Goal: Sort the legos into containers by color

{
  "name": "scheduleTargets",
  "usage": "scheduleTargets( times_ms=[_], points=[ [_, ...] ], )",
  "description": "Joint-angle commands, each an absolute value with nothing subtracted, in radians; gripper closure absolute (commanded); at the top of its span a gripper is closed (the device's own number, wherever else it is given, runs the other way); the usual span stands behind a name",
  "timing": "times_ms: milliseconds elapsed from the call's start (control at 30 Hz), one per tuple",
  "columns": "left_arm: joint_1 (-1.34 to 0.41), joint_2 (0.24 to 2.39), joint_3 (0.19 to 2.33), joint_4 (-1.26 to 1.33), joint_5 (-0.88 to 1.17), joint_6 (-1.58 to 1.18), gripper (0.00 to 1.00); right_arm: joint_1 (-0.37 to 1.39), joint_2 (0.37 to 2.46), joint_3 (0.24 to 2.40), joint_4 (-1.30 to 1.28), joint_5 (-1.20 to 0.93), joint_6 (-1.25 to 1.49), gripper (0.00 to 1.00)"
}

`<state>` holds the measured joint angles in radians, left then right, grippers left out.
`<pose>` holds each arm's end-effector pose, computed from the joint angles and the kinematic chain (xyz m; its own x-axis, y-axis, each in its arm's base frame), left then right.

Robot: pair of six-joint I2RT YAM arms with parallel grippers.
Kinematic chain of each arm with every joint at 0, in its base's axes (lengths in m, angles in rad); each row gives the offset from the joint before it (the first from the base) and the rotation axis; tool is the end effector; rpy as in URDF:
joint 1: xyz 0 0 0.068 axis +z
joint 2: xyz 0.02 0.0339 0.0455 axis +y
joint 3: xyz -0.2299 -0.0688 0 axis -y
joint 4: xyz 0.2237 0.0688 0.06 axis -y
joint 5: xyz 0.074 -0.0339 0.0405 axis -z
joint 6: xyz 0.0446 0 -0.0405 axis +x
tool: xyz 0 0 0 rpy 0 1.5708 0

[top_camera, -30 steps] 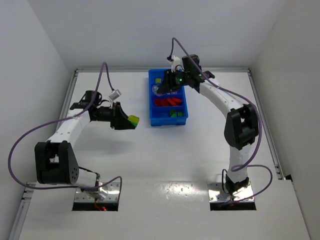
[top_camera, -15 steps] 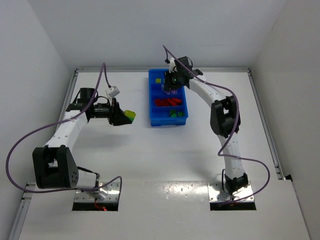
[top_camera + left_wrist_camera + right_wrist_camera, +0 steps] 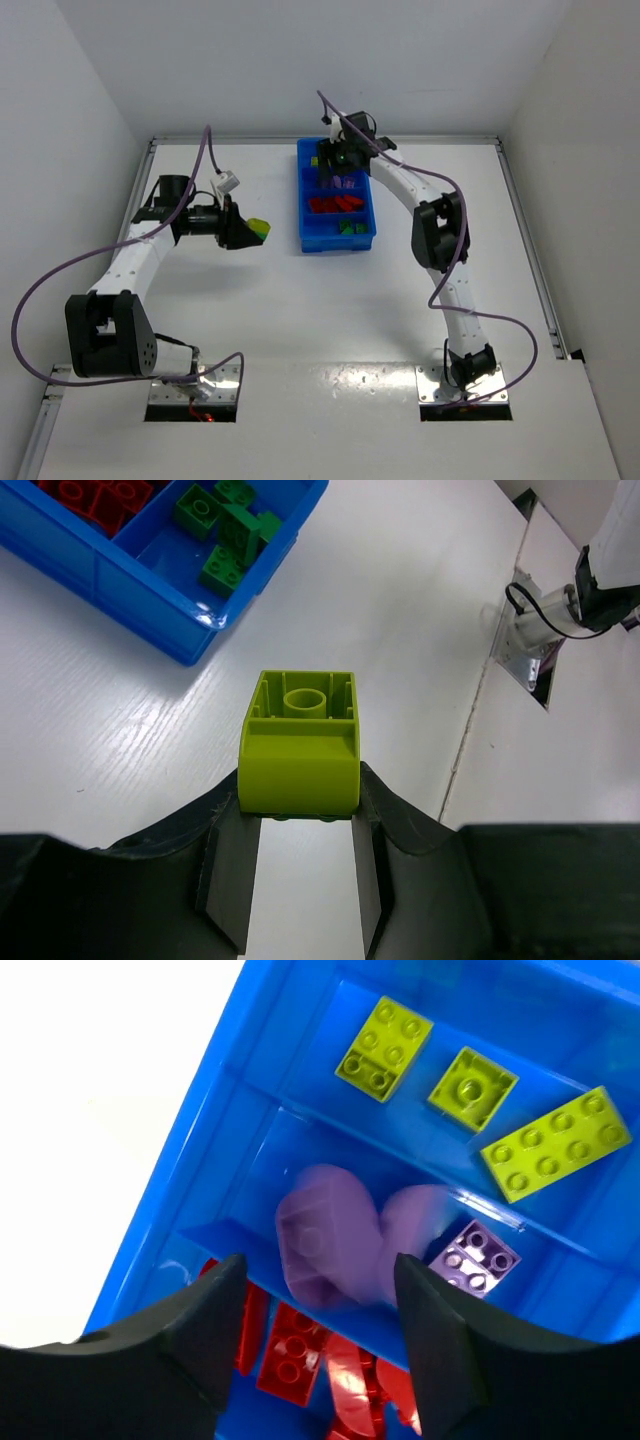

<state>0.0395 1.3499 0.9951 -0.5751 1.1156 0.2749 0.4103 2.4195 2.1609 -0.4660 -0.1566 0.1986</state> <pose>0.2576 -0.0299 0.2413 -0.6299 0.0945 -0.7709 0.7172 0.4518 -0.5306 0.4672 0.2108 0.1880 -0.6947 -0.0897 -0.7136 -0.3713 0.8945 0.2491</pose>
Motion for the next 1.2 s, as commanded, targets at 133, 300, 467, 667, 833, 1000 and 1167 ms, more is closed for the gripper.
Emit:
scheduleTargets(
  times_ms=[133,300,467,667,833,1000,1167],
  points=[
    [0.049,1.318,0.992,-0.540,1.115,0.272,0.93,0.437,2.372,2.168,-0.485,-0.166,0.167,0.32],
    [0.037,1.296,0.992,-0.540,1.080,0.291,0.93,0.410,2.255,2.105,-0.473,-0.438,0.248,0.32],
    [-0.020,1.259,0.983,-0.540,0.985,0.333,0.93,0.410,2.157,1.976,-0.349,-0.931,0.533,0.33],
    [-0.086,1.241,0.974,-0.500,0.855,0.321,0.93,0.491,2.108,1.830,-0.229,-1.135,0.650,0.33],
    [-0.127,1.191,0.974,-0.447,0.811,0.310,0.93,0.541,2.155,1.914,-0.311,-1.155,0.650,0.33],
    [-0.138,1.152,0.953,-0.397,0.790,0.278,0.93,0.561,2.164,1.905,-0.328,-1.164,0.626,0.33],
    [-0.147,1.152,0.953,-0.397,0.781,0.268,0.93,0.580,2.174,1.905,-0.368,-1.164,0.575,0.29]
  ],
)
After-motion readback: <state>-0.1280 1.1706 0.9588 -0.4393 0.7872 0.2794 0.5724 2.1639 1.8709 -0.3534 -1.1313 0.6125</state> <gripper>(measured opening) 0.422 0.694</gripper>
